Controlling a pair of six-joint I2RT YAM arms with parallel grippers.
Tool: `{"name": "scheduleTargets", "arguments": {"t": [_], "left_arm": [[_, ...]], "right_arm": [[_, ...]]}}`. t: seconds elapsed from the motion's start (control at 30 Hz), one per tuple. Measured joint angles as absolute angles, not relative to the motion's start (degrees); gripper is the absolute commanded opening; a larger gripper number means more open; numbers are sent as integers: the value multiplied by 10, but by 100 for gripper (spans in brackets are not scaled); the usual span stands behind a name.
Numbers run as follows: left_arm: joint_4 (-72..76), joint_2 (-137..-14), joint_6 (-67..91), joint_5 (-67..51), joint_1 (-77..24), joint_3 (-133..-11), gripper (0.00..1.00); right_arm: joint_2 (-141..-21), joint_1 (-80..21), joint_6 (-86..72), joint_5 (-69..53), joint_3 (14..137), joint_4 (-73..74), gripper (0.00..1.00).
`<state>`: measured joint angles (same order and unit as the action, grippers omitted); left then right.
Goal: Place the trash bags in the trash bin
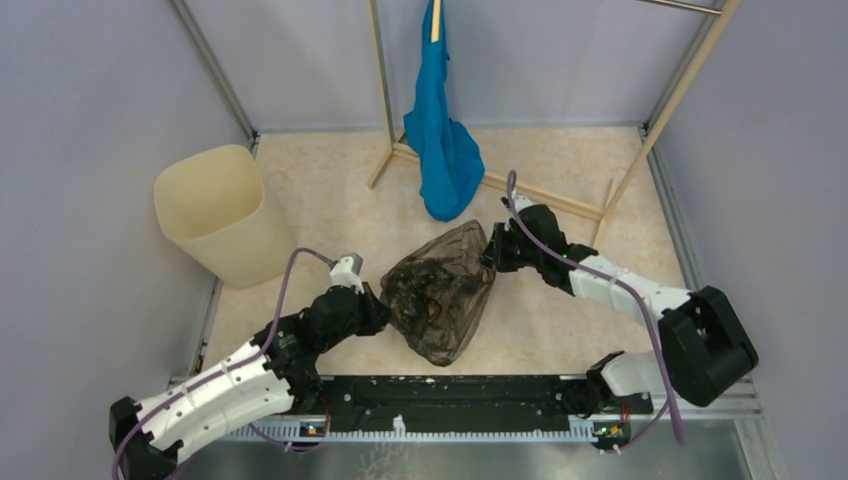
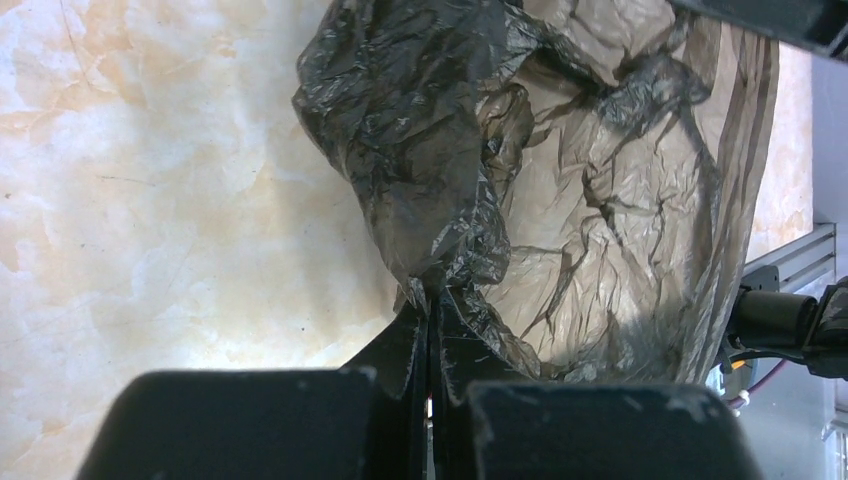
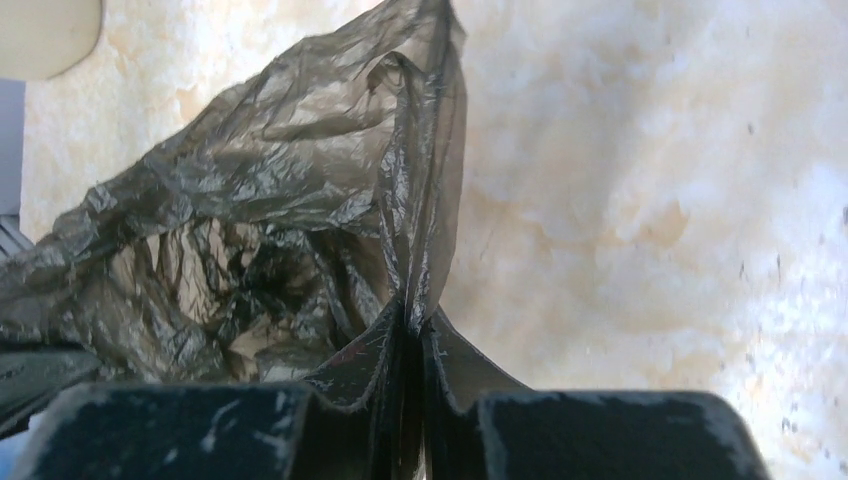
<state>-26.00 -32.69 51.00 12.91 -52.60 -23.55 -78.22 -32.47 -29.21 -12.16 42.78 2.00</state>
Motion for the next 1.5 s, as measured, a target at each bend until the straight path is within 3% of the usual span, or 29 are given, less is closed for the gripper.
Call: {"name": "scheduleTargets", "arguments": {"t": [0.37, 0.6, 0.7, 0.8, 0.9, 0.97, 1.1, 1.17, 1.4, 1.5], "left_arm": [[-221, -371, 510, 112, -526, -236, 0], [-206, -424, 500, 98, -525, -277, 0], [-233, -477, 470, 80, -524, -398, 0], [-234, -526, 435, 29, -523, -578, 0], [-165, -534, 415, -53, -523, -710, 0], [-104, -506, 411, -96, -523, -728, 0], [-46, -402, 420, -88, -523, -620, 0], [-44, -369, 439, -59, -523, -524, 0], [-161, -374, 541, -37, -522, -208, 0], [-187, -330, 560, -38, -522, -197, 0]], "right_arm": [[-646, -325, -315, -109, 319, 35, 4], [-626, -325, -309, -83, 326, 101, 0], [-626, -325, -291, -62, 417, 215, 0], [-606, -325, -272, -68, 594, 307, 0], [-532, -325, -270, -102, 722, 295, 0], [-437, -325, -271, -123, 746, 240, 0], [-244, -325, -272, -120, 689, 157, 0], [-205, -325, -279, -107, 628, 139, 0], [-296, -325, -348, -142, 238, 246, 0], [-262, -325, -357, -152, 228, 324, 0]]}}
